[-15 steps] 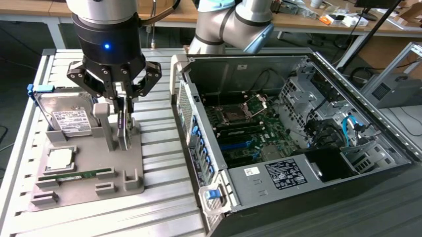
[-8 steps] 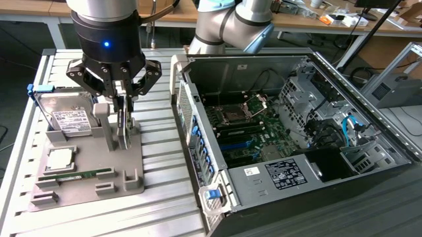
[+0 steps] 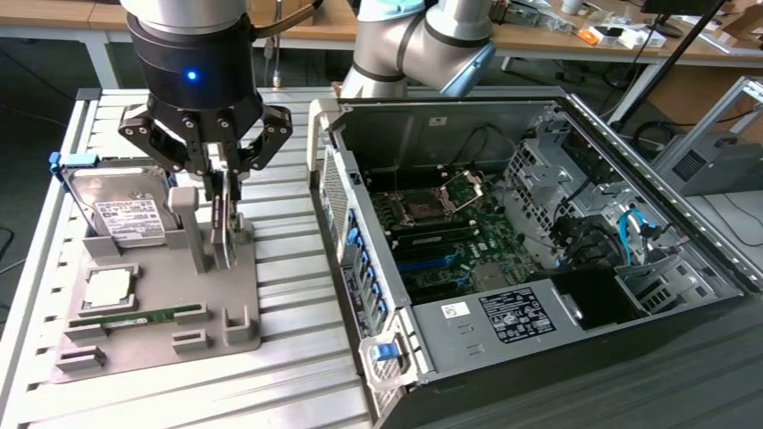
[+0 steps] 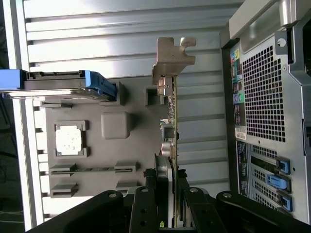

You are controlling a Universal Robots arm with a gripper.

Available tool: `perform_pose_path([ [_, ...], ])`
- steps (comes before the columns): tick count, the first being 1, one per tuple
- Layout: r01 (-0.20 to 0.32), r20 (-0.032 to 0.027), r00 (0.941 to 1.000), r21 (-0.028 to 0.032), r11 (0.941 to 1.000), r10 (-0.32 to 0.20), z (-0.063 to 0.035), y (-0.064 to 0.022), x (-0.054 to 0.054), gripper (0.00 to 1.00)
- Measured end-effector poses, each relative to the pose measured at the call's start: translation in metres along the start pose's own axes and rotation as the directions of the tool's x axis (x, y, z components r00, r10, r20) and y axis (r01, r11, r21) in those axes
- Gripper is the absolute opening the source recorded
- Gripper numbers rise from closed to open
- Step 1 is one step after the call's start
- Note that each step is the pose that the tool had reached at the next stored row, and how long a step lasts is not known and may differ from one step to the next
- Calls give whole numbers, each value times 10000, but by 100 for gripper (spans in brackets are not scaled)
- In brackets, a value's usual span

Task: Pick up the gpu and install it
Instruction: 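Pick up the gpu and move the gpu toward the slot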

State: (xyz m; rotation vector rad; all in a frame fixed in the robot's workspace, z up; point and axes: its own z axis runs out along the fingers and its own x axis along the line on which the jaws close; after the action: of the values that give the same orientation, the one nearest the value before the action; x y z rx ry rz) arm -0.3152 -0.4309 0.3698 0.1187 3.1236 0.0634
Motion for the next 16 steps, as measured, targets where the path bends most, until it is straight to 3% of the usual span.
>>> perform_pose_path([
  [16, 0, 0, 10000, 0, 10000, 0, -63, 3, -1, 27],
])
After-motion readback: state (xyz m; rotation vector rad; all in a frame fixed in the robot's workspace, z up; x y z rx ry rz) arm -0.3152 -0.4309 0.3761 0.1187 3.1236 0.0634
